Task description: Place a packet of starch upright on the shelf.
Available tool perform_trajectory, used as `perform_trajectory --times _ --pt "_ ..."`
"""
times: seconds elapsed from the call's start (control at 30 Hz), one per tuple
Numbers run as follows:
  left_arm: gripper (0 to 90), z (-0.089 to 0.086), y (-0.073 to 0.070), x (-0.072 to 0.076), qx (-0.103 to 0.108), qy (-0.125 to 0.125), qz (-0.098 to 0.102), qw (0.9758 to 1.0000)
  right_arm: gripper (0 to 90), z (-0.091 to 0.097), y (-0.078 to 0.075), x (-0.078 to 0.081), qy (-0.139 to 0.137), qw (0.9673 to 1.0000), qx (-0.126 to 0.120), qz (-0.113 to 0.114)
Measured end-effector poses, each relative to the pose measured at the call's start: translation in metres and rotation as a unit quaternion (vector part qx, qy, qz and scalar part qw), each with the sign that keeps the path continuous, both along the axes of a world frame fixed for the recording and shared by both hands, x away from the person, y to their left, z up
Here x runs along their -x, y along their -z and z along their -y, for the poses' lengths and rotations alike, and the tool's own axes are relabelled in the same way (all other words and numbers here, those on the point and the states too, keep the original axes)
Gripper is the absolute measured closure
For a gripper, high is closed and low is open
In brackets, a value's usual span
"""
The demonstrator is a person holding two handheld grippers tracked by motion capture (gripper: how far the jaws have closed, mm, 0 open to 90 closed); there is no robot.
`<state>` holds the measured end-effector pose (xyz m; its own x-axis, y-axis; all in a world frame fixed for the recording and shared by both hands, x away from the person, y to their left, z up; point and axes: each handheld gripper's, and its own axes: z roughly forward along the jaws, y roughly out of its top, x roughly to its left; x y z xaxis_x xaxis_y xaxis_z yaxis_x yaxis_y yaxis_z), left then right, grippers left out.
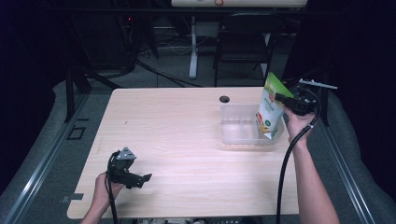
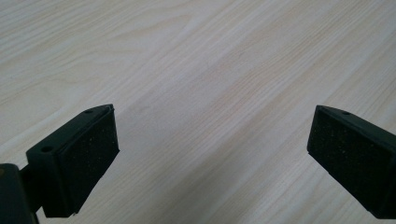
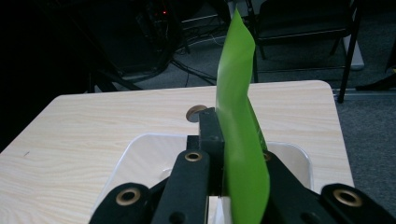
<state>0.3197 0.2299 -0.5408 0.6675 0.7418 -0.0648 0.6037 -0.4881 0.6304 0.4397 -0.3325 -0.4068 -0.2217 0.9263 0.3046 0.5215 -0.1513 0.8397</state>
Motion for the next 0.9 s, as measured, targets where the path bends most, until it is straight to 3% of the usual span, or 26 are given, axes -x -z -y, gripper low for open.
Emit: perform_trajectory --times 0.5,0.73,0.9 --pt "2.0 0.001 0.0 0.001 0.002 0.006 0.001 1.0 90.0 -0.007 0.015 -0.005 0.011 0.9998 -0.017 0.005" --pt "2.0 0.001 -0.001 0.001 0.001 0.007 0.002 1.0 89.9 -0.009 0.024 -0.004 0.003 1.0 0.0 -0.003" --pt "2.0 0.001 -0.001 0.001 0.001 0.006 0.002 1.0 89.8 -0.007 0.028 -0.003 0.003 1.0 -0.002 -0.002"
